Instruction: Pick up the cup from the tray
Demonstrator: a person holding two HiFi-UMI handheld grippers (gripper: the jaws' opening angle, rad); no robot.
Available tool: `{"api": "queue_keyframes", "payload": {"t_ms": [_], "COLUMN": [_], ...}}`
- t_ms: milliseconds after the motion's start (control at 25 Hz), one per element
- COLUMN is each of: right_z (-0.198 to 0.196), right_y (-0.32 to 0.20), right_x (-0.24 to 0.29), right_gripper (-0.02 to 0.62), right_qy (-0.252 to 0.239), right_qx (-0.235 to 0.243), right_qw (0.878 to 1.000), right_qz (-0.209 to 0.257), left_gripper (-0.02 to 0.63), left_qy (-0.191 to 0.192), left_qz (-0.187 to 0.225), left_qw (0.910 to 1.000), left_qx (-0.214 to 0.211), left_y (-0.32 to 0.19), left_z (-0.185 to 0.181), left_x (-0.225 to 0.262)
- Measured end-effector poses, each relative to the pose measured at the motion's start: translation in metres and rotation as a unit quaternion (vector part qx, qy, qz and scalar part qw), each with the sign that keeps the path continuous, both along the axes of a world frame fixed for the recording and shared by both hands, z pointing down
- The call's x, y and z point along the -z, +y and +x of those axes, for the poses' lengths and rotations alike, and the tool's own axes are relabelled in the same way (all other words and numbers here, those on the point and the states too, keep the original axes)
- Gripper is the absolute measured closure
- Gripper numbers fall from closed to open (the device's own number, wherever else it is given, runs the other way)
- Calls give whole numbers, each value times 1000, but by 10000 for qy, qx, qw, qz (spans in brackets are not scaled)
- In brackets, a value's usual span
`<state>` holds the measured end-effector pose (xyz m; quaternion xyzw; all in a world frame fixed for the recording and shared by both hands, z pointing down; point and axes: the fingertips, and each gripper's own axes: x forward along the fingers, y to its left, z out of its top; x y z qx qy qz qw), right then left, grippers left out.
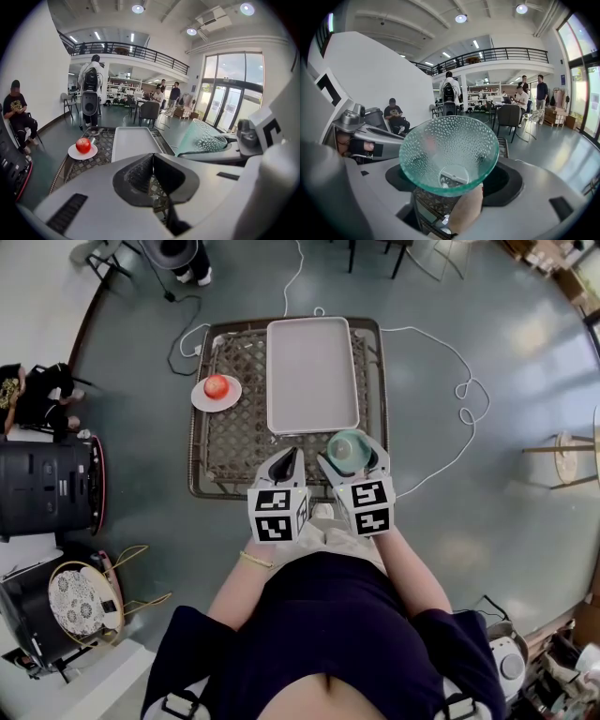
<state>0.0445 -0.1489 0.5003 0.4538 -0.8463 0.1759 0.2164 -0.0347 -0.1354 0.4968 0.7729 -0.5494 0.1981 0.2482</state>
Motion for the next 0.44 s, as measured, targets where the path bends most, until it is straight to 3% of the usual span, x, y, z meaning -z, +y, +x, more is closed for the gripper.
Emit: {"api": "queue_keyframes", "payload": {"t_ms": [440], "right_z": [1], "right_y": [2], "right_x": [1], "right_gripper": [215], "right_qy": [14], "right_qx": [30], "right_qw": [10000], "right_qz": [-23], "left_gripper": [597], "left_qy": [-18], "left_qz": [21], "left_qw": [10000], "left_qx": [-43], "left_y": [-2], "left_z": [6], "left_x": [3]}}
